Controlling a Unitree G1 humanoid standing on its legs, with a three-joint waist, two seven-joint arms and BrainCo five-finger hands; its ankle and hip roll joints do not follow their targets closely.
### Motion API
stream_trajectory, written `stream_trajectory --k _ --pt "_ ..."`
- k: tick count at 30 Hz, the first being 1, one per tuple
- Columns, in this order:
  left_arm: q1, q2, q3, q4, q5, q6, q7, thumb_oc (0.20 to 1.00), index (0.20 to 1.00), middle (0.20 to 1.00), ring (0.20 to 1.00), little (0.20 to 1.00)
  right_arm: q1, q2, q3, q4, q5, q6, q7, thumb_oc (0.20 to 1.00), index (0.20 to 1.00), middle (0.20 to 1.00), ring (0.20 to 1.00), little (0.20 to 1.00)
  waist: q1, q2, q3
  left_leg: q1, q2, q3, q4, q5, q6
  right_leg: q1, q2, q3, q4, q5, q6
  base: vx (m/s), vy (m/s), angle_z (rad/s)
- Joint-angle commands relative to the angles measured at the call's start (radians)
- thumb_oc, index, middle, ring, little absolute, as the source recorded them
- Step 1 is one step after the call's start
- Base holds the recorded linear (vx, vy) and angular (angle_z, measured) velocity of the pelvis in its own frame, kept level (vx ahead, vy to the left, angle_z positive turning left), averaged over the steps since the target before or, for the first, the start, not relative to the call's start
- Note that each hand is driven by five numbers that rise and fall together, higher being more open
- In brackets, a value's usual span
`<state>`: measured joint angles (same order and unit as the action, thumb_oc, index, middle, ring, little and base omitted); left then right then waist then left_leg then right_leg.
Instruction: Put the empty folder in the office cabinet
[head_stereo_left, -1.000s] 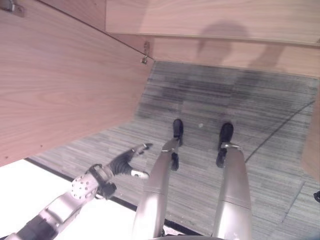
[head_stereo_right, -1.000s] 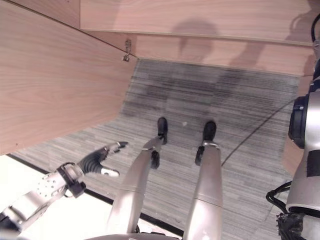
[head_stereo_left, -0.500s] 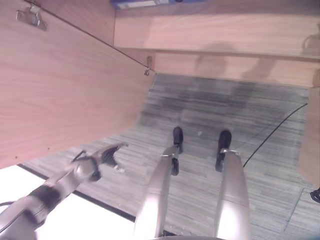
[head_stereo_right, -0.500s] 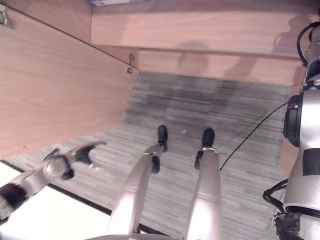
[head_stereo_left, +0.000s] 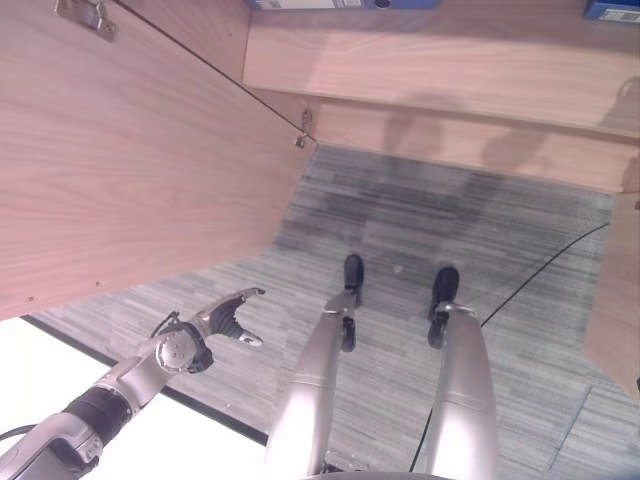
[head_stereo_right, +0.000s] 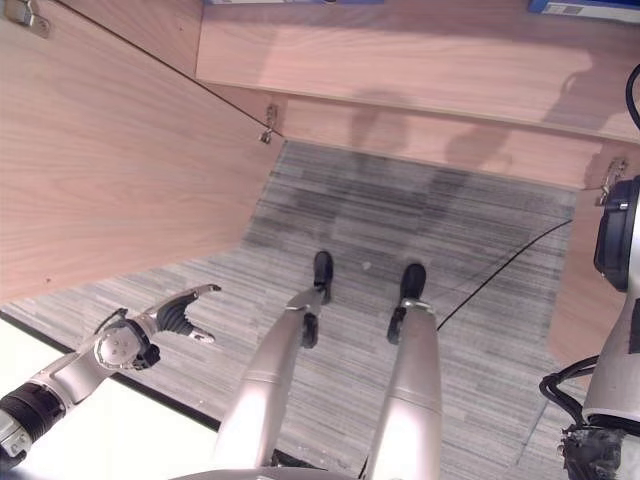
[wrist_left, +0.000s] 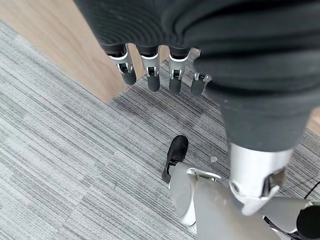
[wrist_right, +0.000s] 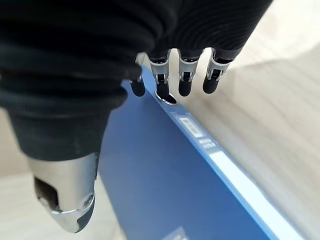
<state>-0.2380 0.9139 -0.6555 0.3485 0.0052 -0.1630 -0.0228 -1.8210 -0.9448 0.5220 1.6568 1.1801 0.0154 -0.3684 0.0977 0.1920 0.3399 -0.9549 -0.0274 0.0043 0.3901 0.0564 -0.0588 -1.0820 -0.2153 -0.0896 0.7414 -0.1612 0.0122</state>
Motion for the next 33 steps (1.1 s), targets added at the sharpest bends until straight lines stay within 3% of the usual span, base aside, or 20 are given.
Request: stream_trajectory --k 1,5,6,8,10,11,12,24,33 --pt "0.028 0.045 0.042 -0.008 -0.035 -0.018 -0.025 1.0 1.0 1.0 1.0 1.0 -0.098 -0.107 0.145 -0.107 -0.078 -0.045 0.064 1.0 1.0 1.0 1.0 1.0 0.027 0.012 0.026 0.107 0.1 -0.031 0.062 -0.203 -0.09 0.07 -0.013 0.026 -0.062 -0.033 0.118 -0.09 0.011 0.02" --pt "0.051 0.059 0.047 -0.04 -0.045 -0.024 -0.05 1.0 1.0 1.0 1.0 1.0 -0.141 -0.122 0.208 -0.116 -0.104 -0.038 0.095 1.0 1.0 1.0 1.0 1.0 0.032 0.01 0.025 0.122 0.1 -0.035 0.045 -0.196 -0.091 0.09 -0.014 0.023 -0.075 -0.029 0.119 0.02 -0.002 0.0" --pt "0.054 0.059 0.048 -0.043 -0.046 -0.024 -0.052 1.0 1.0 1.0 1.0 1.0 -0.144 -0.123 0.211 -0.116 -0.106 -0.038 0.096 1.0 1.0 1.0 1.0 1.0 0.034 0.008 0.018 0.132 0.1 -0.042 0.045 -0.218 -0.094 0.099 -0.011 0.03 -0.072 -0.056 0.125 0.08 -0.006 0.0" --pt "0.065 0.055 0.05 -0.052 -0.051 -0.026 -0.057 1.0 1.0 1.0 1.0 1.0 -0.145 -0.124 0.216 -0.121 -0.102 -0.041 0.106 1.0 1.0 1.0 1.0 1.0 0.035 0.006 0.026 0.133 0.099 -0.037 0.029 -0.188 -0.092 0.1 -0.013 0.018 -0.091 -0.023 0.118 -0.05 0.005 0.01" --pt "0.065 0.055 0.054 -0.055 -0.054 -0.027 -0.057 1.0 1.0 1.0 1.0 1.0 -0.14 -0.124 0.212 -0.12 -0.099 -0.042 0.107 1.0 1.0 1.0 1.0 1.0 0.034 0.006 0.027 0.136 0.1 -0.039 0.026 -0.187 -0.092 0.103 -0.012 0.018 -0.095 -0.022 0.118 0.0 0.004 -0.01" --pt "0.067 0.057 0.057 -0.058 -0.056 -0.027 -0.058 1.0 1.0 1.0 1.0 1.0 -0.134 -0.125 0.208 -0.121 -0.094 -0.043 0.11 1.0 1.0 1.0 1.0 1.0 0.034 0.006 0.02 0.147 0.1 -0.044 0.026 -0.211 -0.094 0.113 -0.009 0.026 -0.091 -0.05 0.124 0.0 0.0 0.0" --pt "0.072 0.056 0.06 -0.062 -0.059 -0.027 -0.057 1.0 1.0 1.0 1.0 1.0 -0.126 -0.125 0.204 -0.121 -0.091 -0.042 0.114 1.0 1.0 1.0 1.0 1.0 0.034 0.006 0.028 0.141 0.1 -0.039 0.022 -0.187 -0.093 0.11 -0.013 0.018 -0.101 -0.022 0.119 0.0 0.0 0.0" --pt "0.031 0.05 0.106 -0.072 -0.096 -0.027 -0.033 1.0 1.0 1.0 1.0 1.0 0.153 -0.072 -0.029 -0.109 -0.069 -0.039 0.139 1.0 1.0 1.0 1.0 1.0 0.014 -0.029 0.061 0.205 0.105 -0.043 -0.004 -0.183 -0.089 0.195 0.005 0.004 -0.16 -0.005 0.117 -0.02 -0.002 -0.02" --pt "0.035 0.109 0.15 -0.12 -0.141 -0.025 -0.026 1.0 1.0 1.0 1.0 1.0 0.227 -0.063 -0.09 -0.08 -0.045 -0.024 0.14 1.0 1.0 1.0 1.0 1.0 0.024 -0.001 0.073 0.178 0.103 -0.041 0.012 -0.179 -0.08 0.175 0.005 0.011 -0.154 0.004 0.116 -0.01 0.004 0.0"
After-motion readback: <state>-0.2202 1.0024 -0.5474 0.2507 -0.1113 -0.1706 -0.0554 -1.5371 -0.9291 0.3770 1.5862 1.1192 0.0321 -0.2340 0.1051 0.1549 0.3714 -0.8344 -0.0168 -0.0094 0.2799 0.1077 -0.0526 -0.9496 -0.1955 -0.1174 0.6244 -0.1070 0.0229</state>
